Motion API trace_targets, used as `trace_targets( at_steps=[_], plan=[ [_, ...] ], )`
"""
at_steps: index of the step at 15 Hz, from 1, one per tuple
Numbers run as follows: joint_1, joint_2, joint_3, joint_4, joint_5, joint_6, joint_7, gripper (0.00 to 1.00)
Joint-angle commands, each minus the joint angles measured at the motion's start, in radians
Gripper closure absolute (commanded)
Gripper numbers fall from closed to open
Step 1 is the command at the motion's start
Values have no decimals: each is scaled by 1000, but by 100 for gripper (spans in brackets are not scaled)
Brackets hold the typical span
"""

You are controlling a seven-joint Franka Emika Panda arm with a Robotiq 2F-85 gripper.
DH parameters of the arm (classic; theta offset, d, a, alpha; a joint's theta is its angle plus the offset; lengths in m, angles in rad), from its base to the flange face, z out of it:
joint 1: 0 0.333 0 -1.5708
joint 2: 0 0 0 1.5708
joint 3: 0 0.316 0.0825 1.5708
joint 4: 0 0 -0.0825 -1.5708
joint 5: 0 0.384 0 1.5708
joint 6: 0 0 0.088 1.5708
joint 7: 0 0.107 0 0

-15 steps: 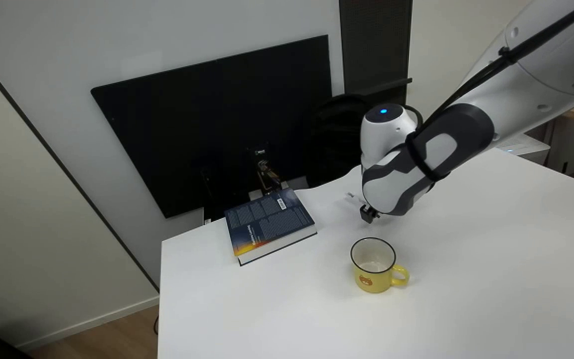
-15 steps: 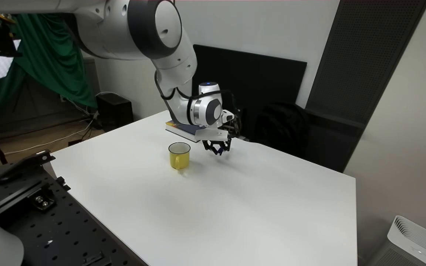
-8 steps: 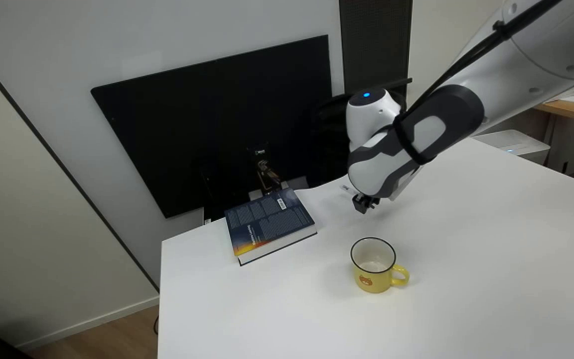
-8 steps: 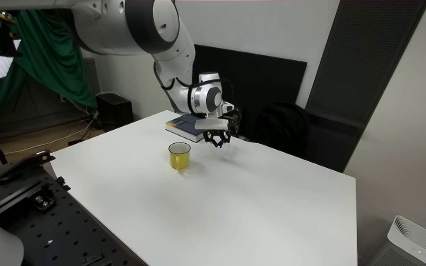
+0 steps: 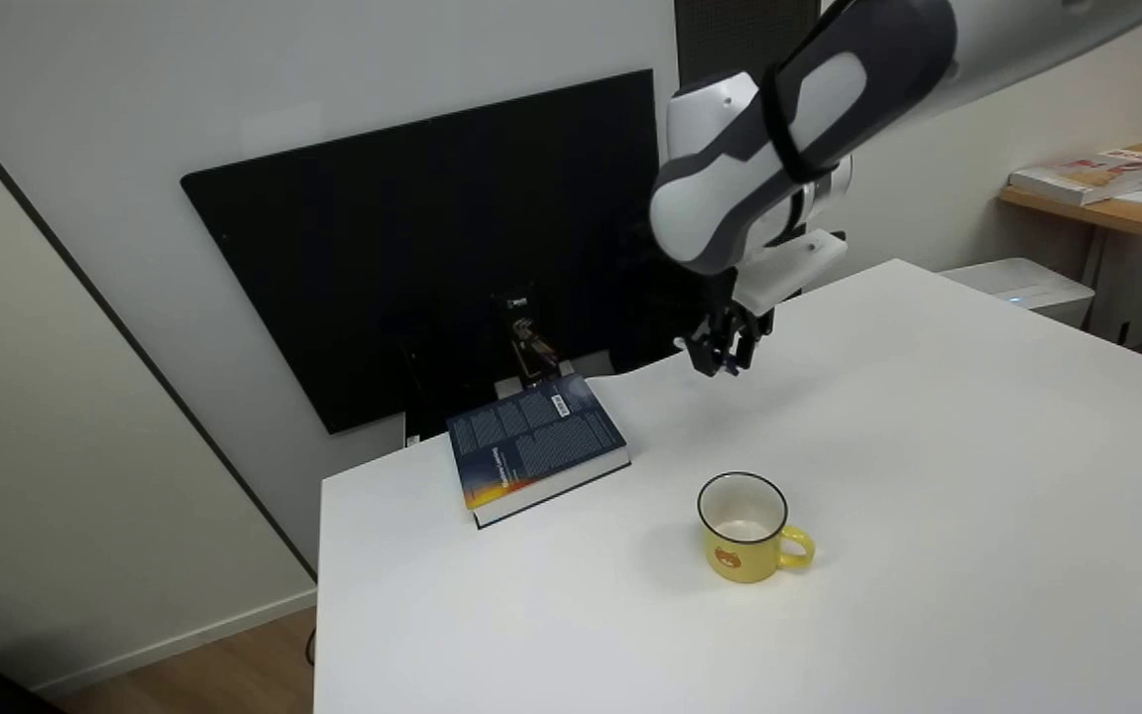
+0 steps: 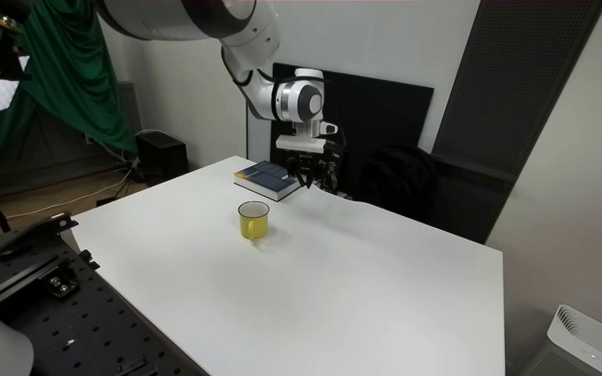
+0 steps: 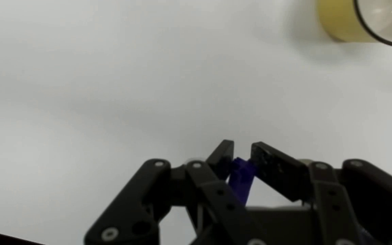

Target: Put the marker in the mug

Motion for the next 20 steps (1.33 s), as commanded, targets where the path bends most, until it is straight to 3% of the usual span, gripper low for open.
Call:
trace_targets(
  at_steps=[1,8,13,20],
  plan=[
    [-36,-79,61,-31,68,-113,-28,94],
    [-110,-118,179,4,244,-362,-52,94],
    [-158,-119,233,-7,350,-478,-39,94],
    [-180,-174,239,-132,425,-510,-45,94]
  ],
)
